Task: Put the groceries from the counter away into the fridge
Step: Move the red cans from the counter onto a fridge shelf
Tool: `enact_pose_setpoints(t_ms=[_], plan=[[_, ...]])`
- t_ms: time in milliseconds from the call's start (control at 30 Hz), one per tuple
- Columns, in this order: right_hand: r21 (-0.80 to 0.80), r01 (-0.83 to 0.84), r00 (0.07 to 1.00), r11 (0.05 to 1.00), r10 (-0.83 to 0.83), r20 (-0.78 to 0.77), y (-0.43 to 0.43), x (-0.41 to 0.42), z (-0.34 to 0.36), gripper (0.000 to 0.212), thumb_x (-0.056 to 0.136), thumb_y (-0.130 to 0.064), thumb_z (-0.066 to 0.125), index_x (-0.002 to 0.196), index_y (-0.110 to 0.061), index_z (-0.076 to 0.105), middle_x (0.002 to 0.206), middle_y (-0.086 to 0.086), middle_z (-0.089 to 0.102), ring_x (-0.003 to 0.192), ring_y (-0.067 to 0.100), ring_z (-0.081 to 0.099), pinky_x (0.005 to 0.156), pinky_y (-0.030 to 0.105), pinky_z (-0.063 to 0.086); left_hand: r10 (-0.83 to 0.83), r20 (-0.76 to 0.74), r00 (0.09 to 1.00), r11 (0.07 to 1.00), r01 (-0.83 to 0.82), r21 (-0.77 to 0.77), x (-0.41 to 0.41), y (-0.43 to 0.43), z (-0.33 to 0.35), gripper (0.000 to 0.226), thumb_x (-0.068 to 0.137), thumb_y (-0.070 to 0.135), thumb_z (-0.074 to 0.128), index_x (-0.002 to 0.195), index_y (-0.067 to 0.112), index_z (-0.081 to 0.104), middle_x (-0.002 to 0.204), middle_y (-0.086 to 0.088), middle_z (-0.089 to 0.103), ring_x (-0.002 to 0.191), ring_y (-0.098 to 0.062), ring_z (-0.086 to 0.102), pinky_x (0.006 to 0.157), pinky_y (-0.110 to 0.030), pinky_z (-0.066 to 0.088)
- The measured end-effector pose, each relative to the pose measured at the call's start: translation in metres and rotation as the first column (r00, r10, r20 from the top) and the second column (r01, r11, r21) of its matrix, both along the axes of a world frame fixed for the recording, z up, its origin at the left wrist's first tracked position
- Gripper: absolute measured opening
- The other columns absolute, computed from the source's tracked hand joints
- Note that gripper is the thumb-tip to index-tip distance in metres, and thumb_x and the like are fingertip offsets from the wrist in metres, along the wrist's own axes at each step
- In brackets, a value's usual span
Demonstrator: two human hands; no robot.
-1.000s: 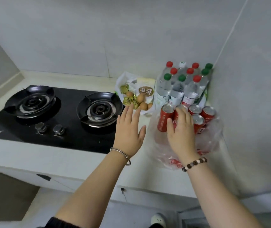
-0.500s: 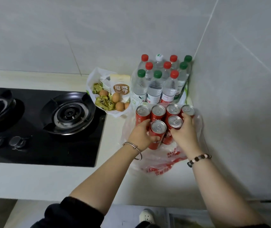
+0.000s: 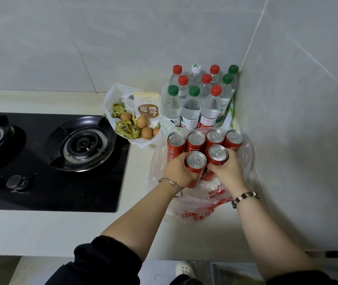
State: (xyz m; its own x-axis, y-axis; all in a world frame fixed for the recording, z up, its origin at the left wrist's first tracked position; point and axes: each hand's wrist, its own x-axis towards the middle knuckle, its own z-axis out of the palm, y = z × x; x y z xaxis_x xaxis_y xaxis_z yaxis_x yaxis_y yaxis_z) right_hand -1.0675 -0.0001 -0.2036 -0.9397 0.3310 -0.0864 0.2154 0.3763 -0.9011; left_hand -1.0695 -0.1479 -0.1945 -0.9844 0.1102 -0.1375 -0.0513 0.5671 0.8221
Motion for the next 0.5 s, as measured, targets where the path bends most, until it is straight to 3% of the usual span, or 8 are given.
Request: enact_pose_setpoints(t_ms=[133, 267, 500], plan=[[-0.002, 0.01, 1.0, 1.0, -0.01, -0.003, 0.002, 0.003, 0.001, 0.051, 0.063, -0.002, 0.083, 0.1, -0.021, 0.053, 0.088, -0.014, 0.058, 0.085, 0.009, 0.057, 0.067, 0.013, 0.039, 0.024, -0.031, 0.999, 1.0, -0.024, 0.017, 0.004, -0.005, 0.001, 0.06, 0.061, 0.037, 0.075, 0.116, 0.016, 0.061, 0.109, -0.003, 0.069, 0.101, -0.022, 0.062, 0.087, -0.029, 0.048], [0.001, 0.018, 1.0, 1.0, -0.018, -0.017, 0.002, 0.007, 0.004, 0.051, 0.06, -0.01, 0.085, 0.1, -0.021, 0.056, 0.092, -0.01, 0.063, 0.086, 0.009, 0.061, 0.072, 0.021, 0.044, 0.028, -0.063, 0.998, 1.0, -0.028, -0.004, 0.004, -0.017, 0.005, 0.057, 0.063, 0.024, 0.082, 0.116, 0.018, 0.061, 0.109, -0.001, 0.068, 0.1, -0.019, 0.062, 0.08, -0.019, 0.042], [-0.003, 0.038, 0.996, 0.999, -0.038, -0.085, -0.003, 0.012, 0.022, 0.053, 0.058, -0.016, 0.087, 0.103, -0.018, 0.059, 0.091, -0.009, 0.067, 0.086, 0.006, 0.065, 0.072, 0.022, 0.05, 0.061, -0.107, 0.992, 0.997, -0.056, 0.055, 0.013, -0.034, 0.018, 0.056, 0.06, 0.02, 0.085, 0.111, 0.02, 0.062, 0.101, 0.006, 0.066, 0.092, -0.01, 0.06, 0.074, -0.011, 0.039]])
